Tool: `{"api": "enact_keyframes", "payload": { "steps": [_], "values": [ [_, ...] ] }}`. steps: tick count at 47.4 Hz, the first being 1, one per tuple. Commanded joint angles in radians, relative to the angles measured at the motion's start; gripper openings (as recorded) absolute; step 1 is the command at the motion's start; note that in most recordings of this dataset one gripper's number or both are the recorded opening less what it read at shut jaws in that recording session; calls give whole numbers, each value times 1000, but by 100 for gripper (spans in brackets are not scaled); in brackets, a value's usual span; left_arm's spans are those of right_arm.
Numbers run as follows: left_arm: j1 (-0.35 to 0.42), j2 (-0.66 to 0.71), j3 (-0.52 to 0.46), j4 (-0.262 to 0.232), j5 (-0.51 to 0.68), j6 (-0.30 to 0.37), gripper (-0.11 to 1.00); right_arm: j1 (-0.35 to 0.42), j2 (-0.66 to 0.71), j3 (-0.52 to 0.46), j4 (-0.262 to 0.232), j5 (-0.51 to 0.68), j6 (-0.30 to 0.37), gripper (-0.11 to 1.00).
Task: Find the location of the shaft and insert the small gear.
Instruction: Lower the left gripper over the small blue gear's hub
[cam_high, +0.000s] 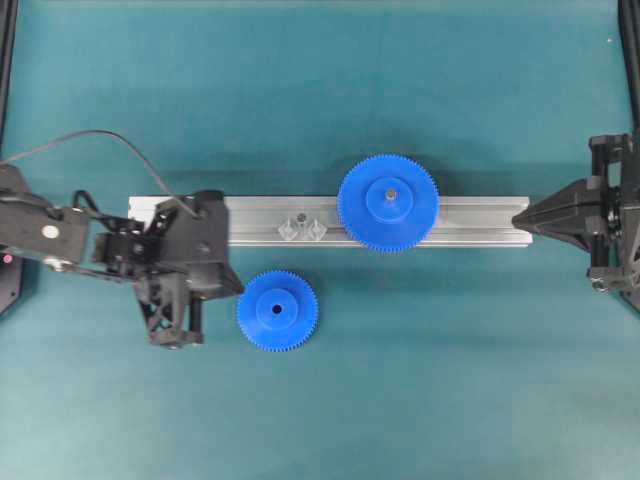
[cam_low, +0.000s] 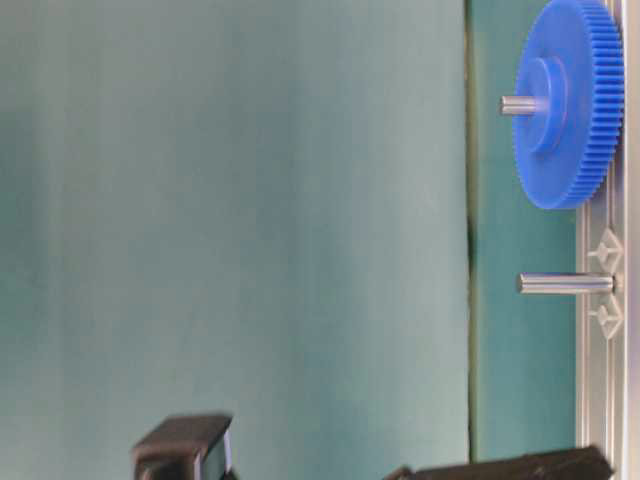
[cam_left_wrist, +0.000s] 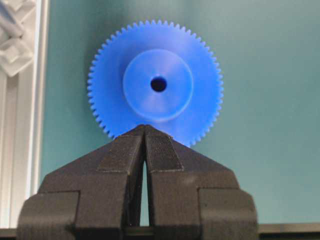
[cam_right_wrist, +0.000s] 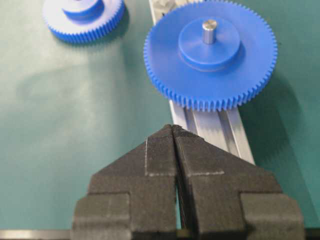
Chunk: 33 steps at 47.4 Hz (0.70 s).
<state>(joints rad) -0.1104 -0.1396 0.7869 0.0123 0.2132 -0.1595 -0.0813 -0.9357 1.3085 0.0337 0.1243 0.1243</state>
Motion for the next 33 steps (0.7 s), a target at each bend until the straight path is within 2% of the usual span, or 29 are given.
{"api": "enact_keyframes", "payload": {
  "steps": [1,18,33],
  "values": [
    [-6,21,-55,6,35,11,0,-3,9,-12,0,-5,11,-1],
    [-6,129,-192,6,175,114,0,-5,11,-8,0,8,9,-1],
    [-14,193,-282,6,298,132,0,-3,9,-8,-2,37,9,-1]
  ]
}}
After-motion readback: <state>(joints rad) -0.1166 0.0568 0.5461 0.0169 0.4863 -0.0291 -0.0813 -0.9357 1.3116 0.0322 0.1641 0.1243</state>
